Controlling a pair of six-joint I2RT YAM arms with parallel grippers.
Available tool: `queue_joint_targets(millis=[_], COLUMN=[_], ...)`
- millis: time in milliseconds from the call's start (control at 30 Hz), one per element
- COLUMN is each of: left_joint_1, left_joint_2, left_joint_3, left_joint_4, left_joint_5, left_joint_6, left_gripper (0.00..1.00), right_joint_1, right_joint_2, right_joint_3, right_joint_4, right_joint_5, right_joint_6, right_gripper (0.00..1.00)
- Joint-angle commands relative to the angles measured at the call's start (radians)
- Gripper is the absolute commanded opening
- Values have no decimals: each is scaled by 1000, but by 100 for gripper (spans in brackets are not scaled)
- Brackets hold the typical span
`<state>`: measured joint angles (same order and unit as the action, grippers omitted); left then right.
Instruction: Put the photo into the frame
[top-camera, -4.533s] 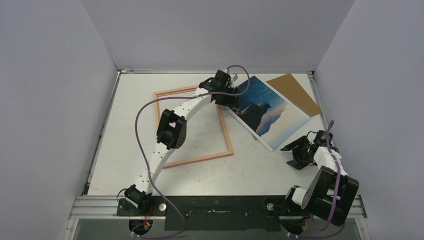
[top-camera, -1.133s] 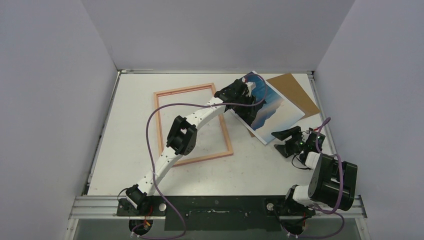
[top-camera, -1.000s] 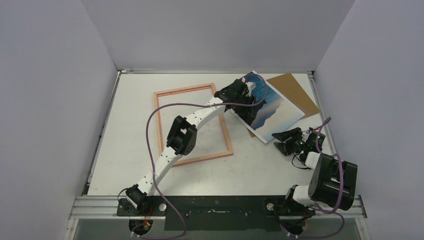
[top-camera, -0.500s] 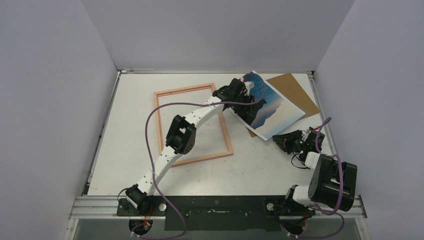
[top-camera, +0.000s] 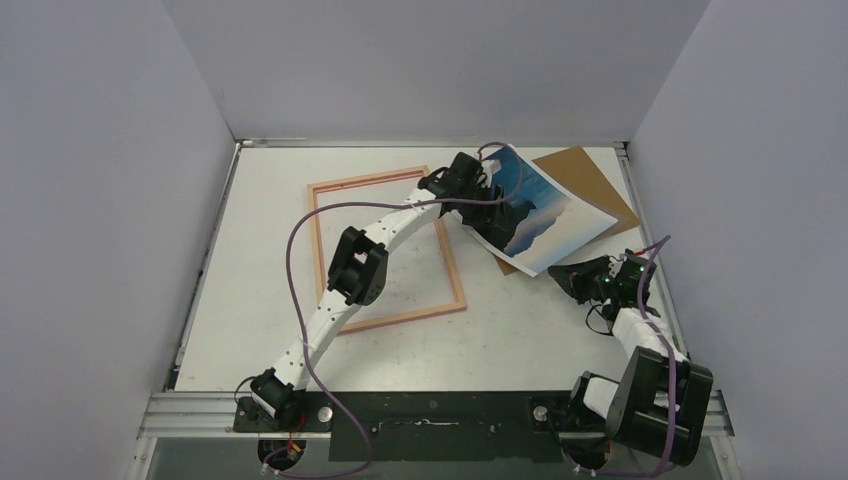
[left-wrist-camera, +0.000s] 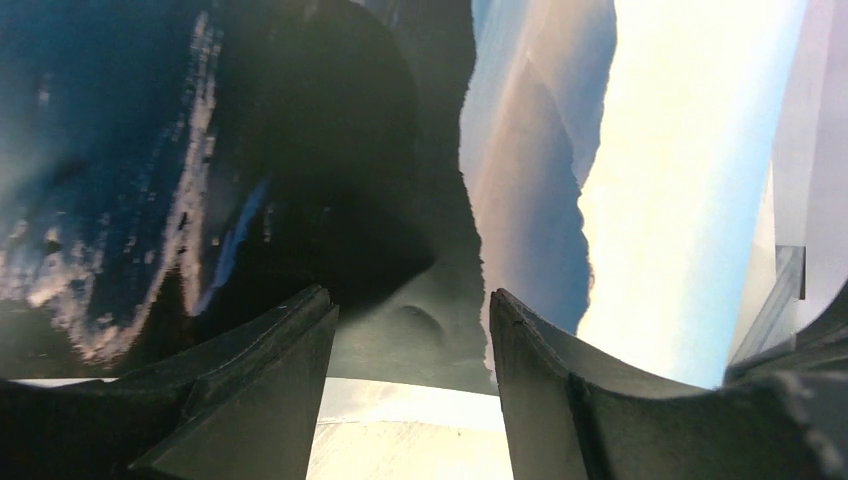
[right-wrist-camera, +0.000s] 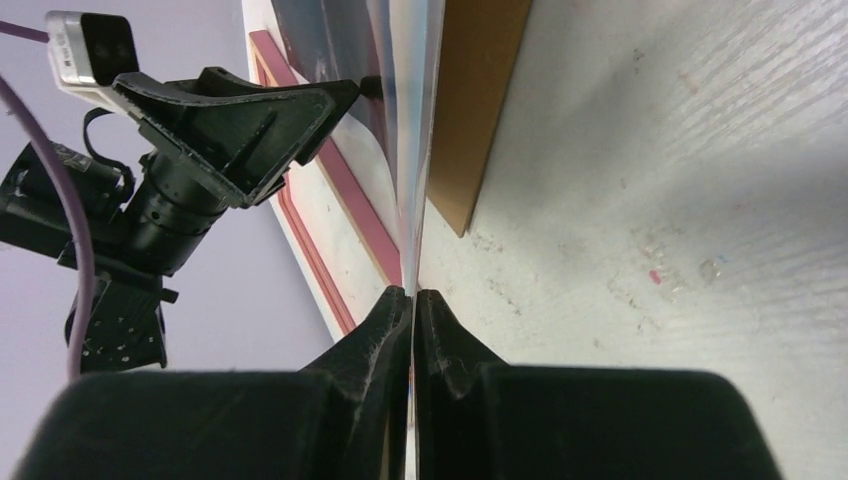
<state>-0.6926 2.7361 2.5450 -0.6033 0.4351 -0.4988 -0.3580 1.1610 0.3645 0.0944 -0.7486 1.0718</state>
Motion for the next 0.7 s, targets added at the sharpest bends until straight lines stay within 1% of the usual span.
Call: queue_joint_targets(millis=[0,100,200,267,300,367,533,667], left_joint_1=[16,22,26,26,26,27,25,26], left_joint_2=[-6,9,10,11,13,17,19,14], left_joint_3=[-25,-8,-11,-14,-15,-15,-23,-14], left_joint_4=[-77,-91,-89,-89,-89,-89,-88,-96], left_joint_5=[-36,-37,-35,-39,-39,-37,-36,-41], left_joint_6=[13,16,20,24,24,26,28,35], left_gripper=[58,58,58,58,58,58,58,58], right_joint_1=[-4,-3,-2,-2,-2,-2,-3,-4], right_joint_2=[-98,-111,-111,-108,-106,-99,-64,-101], right_joint_3=[72,84,84,85,84,85,84,101], right_joint_4=[-180,-229,-243,-254,-259,-266,-243,-298], right_joint_5=[24,16,25,29,31,39,41,45], right_joint_6=[-11,-21,-26,-30,-34,-47,-44,-32], right_gripper=[0,13,23,26,26,23,8,4])
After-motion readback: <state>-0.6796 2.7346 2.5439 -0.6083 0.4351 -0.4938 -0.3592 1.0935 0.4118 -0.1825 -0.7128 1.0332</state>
